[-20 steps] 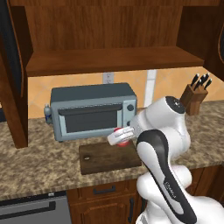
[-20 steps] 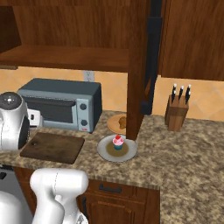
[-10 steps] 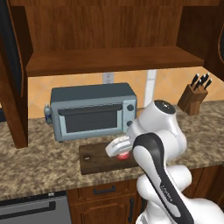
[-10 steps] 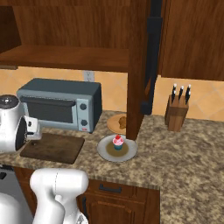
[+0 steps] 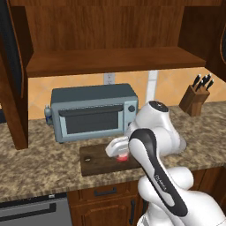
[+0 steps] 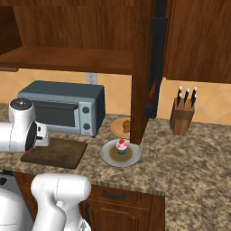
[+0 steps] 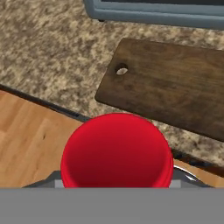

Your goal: From the different types of pastries on the counter, select a croissant and place it on the cutting board. Then retrieve a jar of jam from the cabinet and place it alongside the croissant on the cutting board.

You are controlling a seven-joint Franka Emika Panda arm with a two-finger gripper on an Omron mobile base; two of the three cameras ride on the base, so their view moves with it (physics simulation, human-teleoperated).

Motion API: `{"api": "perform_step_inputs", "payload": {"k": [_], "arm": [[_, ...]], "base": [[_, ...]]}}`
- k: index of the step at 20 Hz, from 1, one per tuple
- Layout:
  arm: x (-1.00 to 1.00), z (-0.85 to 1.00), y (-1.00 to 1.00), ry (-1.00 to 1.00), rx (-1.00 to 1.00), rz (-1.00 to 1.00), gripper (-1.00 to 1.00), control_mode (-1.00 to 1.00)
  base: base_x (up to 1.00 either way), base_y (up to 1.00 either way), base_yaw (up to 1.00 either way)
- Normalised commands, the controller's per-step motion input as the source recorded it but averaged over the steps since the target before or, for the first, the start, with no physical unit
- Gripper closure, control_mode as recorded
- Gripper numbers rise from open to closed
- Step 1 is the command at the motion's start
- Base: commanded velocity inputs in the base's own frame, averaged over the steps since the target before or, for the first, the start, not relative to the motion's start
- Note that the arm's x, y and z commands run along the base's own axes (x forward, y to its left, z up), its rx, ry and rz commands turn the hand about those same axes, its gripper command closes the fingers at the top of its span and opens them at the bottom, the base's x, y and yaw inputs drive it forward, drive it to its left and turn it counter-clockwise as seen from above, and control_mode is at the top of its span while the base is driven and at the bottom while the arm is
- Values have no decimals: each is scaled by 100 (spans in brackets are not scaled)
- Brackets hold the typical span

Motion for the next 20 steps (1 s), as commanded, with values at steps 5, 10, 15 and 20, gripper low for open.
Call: {"api": "perform_step_inputs", "payload": {"k": [5, 10, 15, 20], "arm": [[0, -45, 0, 13, 3, 0, 100, -100], [36, 0, 1, -1, 3, -3, 100, -100], [8, 0, 17, -2, 2, -2, 100, -100], [23, -5, 21, -9, 0, -2, 100, -100]], "base": [[0, 0, 0], [0, 0, 0], [0, 0, 0], [0, 0, 0]]}}
